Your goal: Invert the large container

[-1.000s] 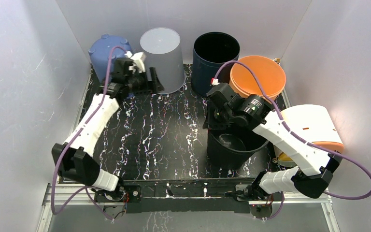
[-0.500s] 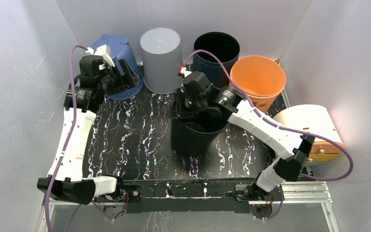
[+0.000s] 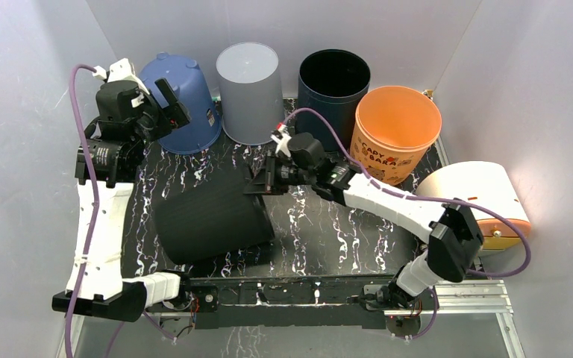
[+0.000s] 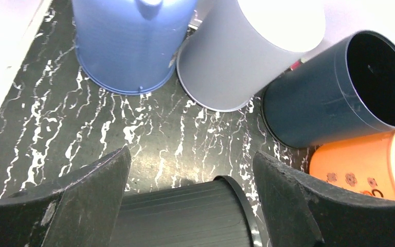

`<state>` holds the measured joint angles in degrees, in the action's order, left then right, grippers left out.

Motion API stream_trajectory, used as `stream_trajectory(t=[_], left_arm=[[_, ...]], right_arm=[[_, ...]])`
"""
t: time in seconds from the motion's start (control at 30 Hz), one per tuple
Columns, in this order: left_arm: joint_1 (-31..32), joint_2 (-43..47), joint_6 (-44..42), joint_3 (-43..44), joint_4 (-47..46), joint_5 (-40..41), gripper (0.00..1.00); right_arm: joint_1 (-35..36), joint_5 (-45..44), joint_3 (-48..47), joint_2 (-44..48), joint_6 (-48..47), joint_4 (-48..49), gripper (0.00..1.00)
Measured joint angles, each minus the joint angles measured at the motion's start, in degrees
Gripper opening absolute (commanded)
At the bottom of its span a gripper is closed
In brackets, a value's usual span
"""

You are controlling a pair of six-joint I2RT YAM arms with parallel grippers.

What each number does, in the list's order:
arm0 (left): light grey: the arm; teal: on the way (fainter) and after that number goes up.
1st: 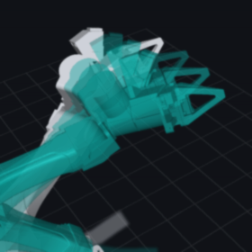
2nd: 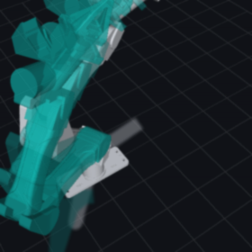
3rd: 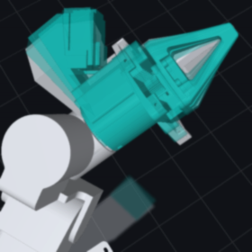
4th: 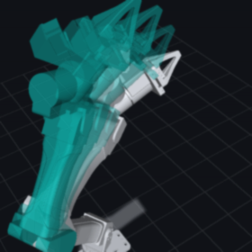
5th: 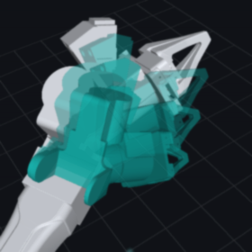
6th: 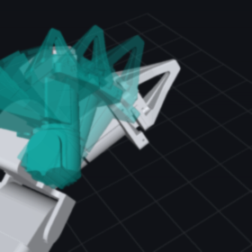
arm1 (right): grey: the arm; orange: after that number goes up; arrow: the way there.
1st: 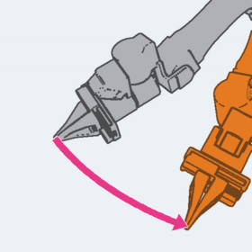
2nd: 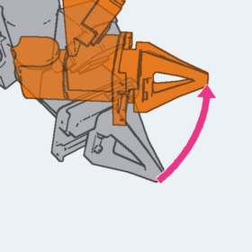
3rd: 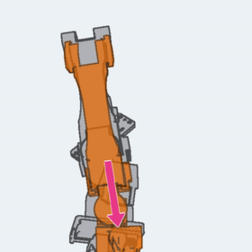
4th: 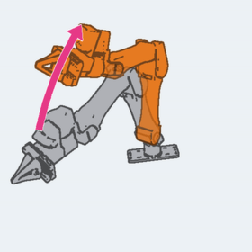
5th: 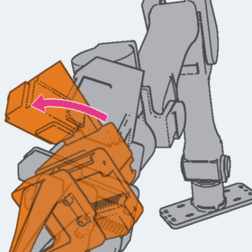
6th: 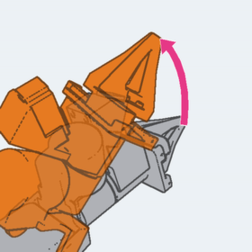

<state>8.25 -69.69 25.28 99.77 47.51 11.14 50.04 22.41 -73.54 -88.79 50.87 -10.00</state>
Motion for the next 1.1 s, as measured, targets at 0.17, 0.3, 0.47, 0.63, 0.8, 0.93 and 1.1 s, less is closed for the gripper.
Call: stream_trajectory(t=[0.17, 0.3, 0.47, 0.63, 0.8, 0.93, 1.1], left_arm=[[0.0, 0.1, -0.7, -2.7, -1.1, -5.2, 0.88], [0.0, -0.1, -1.5, -8.2, -1.1, -8.5, 0.88], [0.0, -1.1, -1.8, -13.1, -0.6, -13.0, 0.88], [0.0, -0.9, -1.4, -16.0, -0.1, -14.8, 0.88], [0.0, 0.5, 0.9, -18.6, 1.5, -14.8, 0.89], [0.0, 3.6, 5.2, -21.4, 4.1, -12.5, 0.9], [0.0, 8.5, 11.1, -25.1, 7.5, -10.5, 0.9]], right_arm=[[-4.0, -0.3, 8.1, 7.0, 1.4, -0.5, 0.13], [-6.2, -2.7, 9.9, 11.5, -2.2, -4.0, 0.32], [-7.1, -6.8, 10.1, 12.5, -7.4, -11.0, 0.57], [-7.0, -10.2, 7.2, 12.5, -11.6, -17.5, 0.62], [-7.0, -13.8, 3.3, 12.4, -14.9, -24.1, 0.62], [-7.0, -15.8, 0.3, 11.9, -16.8, -28.3, 0.6], [-7.0, -16.5, -0.8, 11.5, -17.9, -29.7, 0.53]])
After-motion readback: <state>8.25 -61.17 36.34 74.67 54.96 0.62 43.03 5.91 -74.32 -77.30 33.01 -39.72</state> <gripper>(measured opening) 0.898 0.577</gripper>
